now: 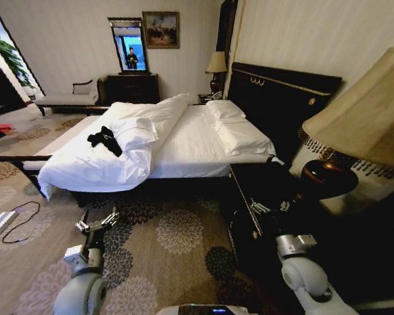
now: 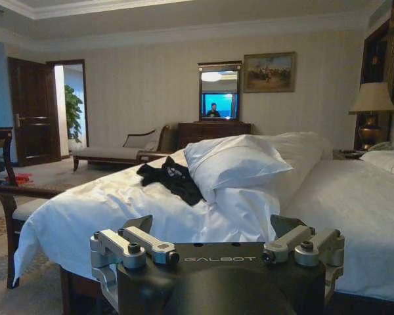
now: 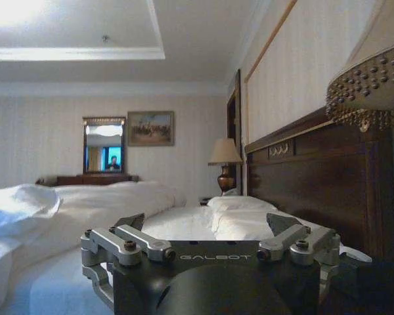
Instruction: Fold the clothes on the bed.
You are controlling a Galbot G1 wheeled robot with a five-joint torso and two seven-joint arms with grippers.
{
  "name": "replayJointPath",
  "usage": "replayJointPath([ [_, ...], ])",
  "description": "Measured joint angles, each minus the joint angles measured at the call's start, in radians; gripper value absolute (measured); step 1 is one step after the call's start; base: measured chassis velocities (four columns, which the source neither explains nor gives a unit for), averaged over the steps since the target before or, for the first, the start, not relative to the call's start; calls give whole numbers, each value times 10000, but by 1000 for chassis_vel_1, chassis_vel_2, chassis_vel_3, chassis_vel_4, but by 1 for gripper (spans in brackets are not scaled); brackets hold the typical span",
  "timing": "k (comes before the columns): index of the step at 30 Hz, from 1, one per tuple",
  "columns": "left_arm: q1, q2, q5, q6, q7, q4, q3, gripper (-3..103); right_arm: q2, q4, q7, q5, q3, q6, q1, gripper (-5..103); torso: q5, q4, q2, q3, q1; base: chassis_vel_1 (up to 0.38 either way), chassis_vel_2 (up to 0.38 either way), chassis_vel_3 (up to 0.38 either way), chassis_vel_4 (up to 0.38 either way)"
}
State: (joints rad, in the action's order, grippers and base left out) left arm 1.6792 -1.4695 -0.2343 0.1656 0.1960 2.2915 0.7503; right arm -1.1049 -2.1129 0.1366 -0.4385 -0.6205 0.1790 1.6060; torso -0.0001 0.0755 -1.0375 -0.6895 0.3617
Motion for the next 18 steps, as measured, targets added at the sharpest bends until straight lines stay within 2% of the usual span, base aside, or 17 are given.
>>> replayJointPath([
  [1,22,12,-47,12,-84,73,1,100,-17,0,0,-55,-2,87,21,100,-2,-1,0,0,0,0,0,0,0],
  [3,143,144,-408,11,-956,637,-37,100,-109,42,-96,-225,-55,485,117,100,5,2,0,1,0,0,0,0,0],
  [4,143,144,-408,11,-956,637,-37,100,-109,42,-96,-225,-55,485,117,100,5,2,0,1,0,0,0,0,0],
  [7,180,174,-513,11,-1190,745,-49,100,-225,192,-522,-417,-108,1076,186,100,1,2,-1,0,-1,0,0,0,0],
  [13,179,183,-552,-46,-1280,740,-55,100,-321,333,-883,-476,-74,1431,140,100,1,-1,0,0,0,0,0,0,0],
  [14,151,196,-621,-194,-1427,660,-69,100,-332,376,-906,-476,-67,1470,109,100,2,-1,-1,0,-1,0,0,0,0],
  [16,-50,272,-1075,-1168,-2392,15,-206,100,-338,499,-961,-506,-14,1590,2,100,0,0,-1,0,0,0,0,0,0],
  [17,-50,272,-1075,-1168,-2392,15,-206,100,-338,499,-961,-506,-14,1590,2,100,0,0,-1,0,0,0,0,0,0],
  [18,-154,310,-1316,-1595,-2840,-292,-274,100,-335,541,-984,-512,10,1624,-37,100,-1,3,0,0,0,0,0,0,0],
])
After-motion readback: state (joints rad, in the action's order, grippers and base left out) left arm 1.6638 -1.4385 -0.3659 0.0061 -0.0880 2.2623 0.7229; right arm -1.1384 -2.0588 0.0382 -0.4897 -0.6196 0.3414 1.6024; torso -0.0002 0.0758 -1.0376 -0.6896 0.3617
